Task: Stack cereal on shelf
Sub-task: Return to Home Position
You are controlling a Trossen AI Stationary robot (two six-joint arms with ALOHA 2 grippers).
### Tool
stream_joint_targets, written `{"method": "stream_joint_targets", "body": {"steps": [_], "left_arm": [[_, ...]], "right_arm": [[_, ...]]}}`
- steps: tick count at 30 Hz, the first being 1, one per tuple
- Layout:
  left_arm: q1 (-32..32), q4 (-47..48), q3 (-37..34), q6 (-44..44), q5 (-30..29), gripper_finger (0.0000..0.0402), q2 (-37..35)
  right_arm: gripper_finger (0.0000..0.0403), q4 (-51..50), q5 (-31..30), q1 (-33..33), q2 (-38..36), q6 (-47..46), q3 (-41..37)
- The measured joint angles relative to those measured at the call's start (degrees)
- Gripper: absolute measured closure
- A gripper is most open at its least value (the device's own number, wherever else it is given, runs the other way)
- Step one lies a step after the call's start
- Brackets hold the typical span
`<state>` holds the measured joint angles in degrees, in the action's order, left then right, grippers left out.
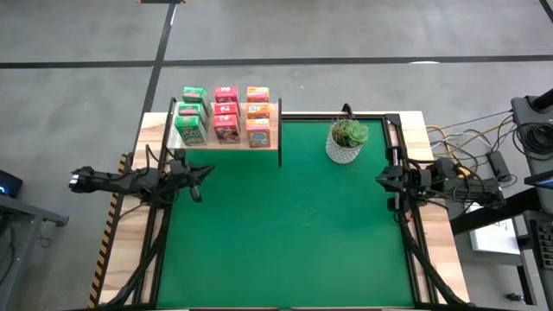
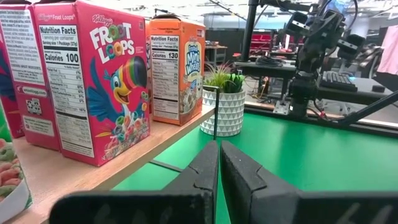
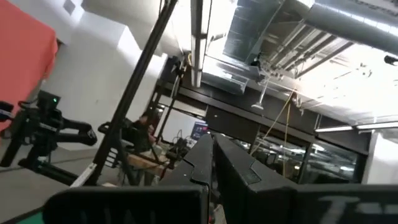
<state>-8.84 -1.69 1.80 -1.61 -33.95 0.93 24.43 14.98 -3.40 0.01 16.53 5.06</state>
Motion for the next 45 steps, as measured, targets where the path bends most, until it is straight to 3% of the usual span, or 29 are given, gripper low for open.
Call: {"method": "stream_joint_targets", "body": {"steps": [15, 27, 45], "left_arm": [[0.0, 0.0, 0.0, 0.0, 0.0, 0.0402, 0.1], [0.0, 0.0, 0.0, 0.0, 0.0, 0.0402, 0.1], [0.0, 0.0, 0.0, 0.0, 0.0, 0.0402, 0.2]], "right_arm": [[0.0394, -0.6, -12.1, 0.0, 1.0, 0.8, 0.0], [0.0394, -0.7, -12.1, 0.0, 4.5, -4.6, 0.0], [0.0394, -0.7, -12.1, 0.0, 4.7, -4.5, 0.0]]}}
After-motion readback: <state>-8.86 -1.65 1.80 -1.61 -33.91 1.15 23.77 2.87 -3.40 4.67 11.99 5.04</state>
